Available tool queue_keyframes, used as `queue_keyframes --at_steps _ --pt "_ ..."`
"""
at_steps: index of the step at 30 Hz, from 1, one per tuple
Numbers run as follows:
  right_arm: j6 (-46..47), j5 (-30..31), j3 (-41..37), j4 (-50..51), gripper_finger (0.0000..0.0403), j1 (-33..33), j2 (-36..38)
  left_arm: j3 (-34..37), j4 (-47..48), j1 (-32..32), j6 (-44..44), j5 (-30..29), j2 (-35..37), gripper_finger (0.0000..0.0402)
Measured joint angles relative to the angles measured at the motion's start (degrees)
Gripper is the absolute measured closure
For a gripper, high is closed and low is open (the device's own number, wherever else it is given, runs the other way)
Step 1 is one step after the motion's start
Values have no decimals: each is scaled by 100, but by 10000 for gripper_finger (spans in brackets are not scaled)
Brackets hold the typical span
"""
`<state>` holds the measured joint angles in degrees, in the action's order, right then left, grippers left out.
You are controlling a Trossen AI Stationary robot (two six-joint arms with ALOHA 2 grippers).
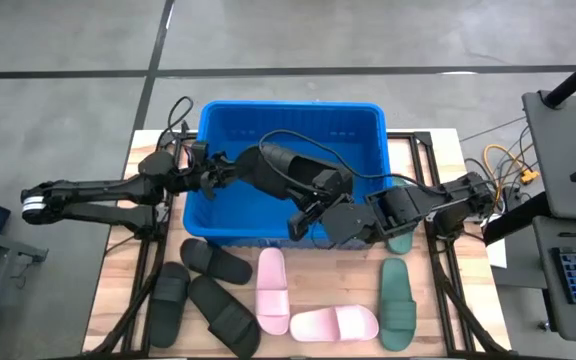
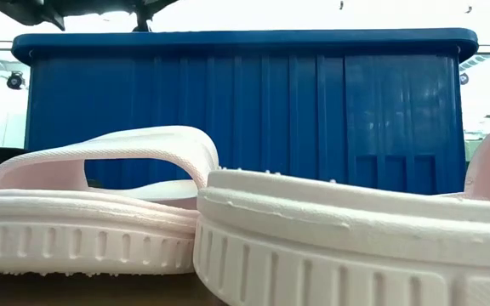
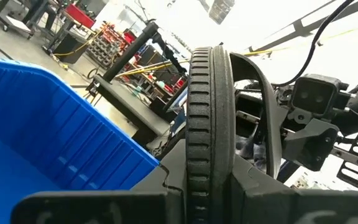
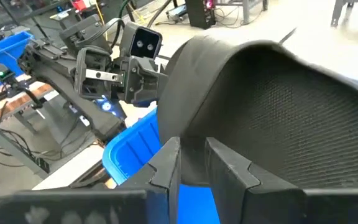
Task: Pick and place slides into bin
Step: Put the black slide into the blue bin
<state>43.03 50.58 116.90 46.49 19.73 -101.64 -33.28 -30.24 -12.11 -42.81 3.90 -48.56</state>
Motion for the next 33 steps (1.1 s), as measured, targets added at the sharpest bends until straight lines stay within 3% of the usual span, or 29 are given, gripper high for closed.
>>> queue_keyframes --at_steps 14,22,33 --pt "-781 -83 -2 -238 339 24 388 37 131 -28 -384 17 46 374" --pt "-3530 -321 3 -1236 310 150 426 74 371 -32 -935 563 22 375" --pt "-6330 -314 633 -1206 245 177 489 76 366 -73 -1446 905 -70 375"
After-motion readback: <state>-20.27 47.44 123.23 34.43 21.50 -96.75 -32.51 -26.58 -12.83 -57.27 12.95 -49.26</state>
